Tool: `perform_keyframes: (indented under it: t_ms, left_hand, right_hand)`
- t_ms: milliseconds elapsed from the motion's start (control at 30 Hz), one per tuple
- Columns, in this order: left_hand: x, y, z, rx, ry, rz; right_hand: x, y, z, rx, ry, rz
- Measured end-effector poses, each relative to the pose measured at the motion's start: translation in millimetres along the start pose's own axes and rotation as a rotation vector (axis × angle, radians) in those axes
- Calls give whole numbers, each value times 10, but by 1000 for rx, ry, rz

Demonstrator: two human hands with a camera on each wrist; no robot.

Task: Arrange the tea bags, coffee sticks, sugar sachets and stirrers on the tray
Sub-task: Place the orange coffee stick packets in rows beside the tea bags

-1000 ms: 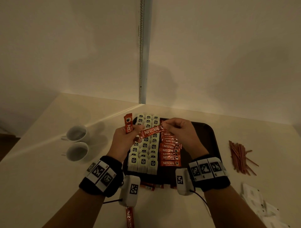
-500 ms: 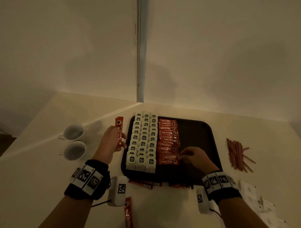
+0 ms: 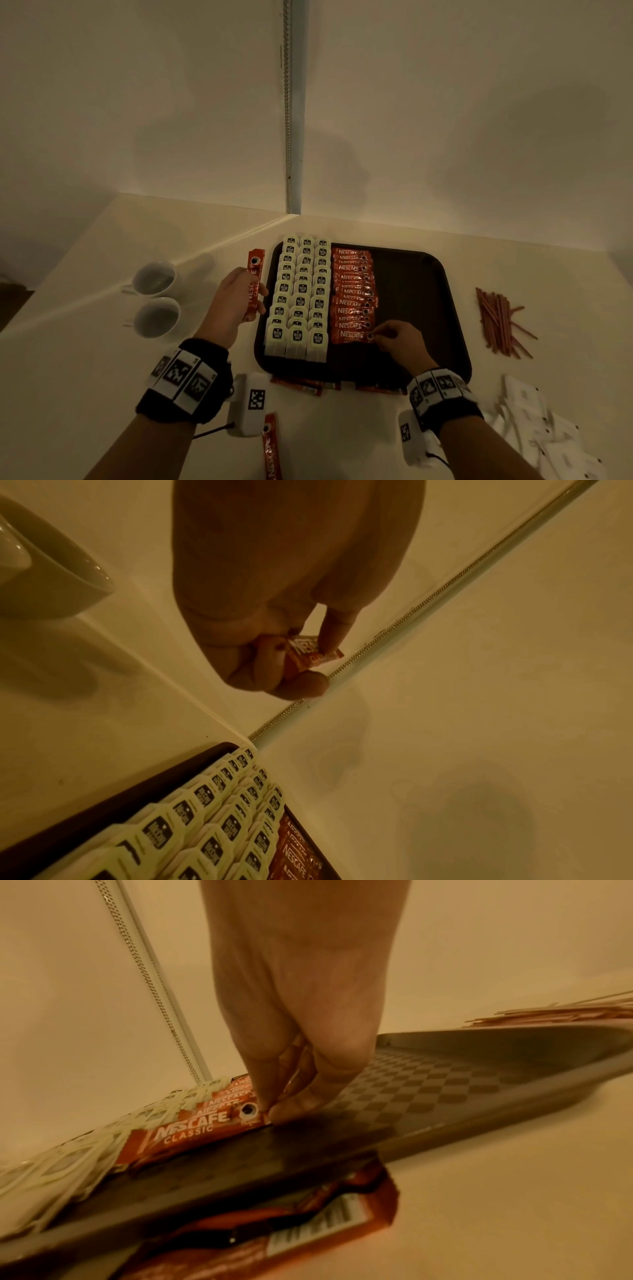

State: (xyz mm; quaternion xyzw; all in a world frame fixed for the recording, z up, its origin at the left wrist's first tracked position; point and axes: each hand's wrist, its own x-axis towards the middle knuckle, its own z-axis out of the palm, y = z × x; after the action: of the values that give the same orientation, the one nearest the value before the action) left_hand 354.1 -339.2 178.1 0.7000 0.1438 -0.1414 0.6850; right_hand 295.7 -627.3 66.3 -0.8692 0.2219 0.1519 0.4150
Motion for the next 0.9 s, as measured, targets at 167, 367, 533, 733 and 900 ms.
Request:
perform_keyframes:
  t_ms: [167, 367, 533, 733, 900]
  left_hand:
    - [1, 6, -12, 0, 6, 0]
    - [13, -8, -21, 19, 1, 5]
    - [3, -10, 19, 14, -10, -3]
    - [5, -4, 5, 17, -9, 3]
    - [14, -13, -7, 16, -6, 5]
  right_hand:
    - [-14, -24, -16, -45, -30, -8]
    - [-83, -12, -86, -53, -31, -19]
    - [-106, -18, -35, -37, 23, -21]
    - [-65, -7, -5, -39, 62, -10]
    - [-30, -47, 17, -50, 80, 12]
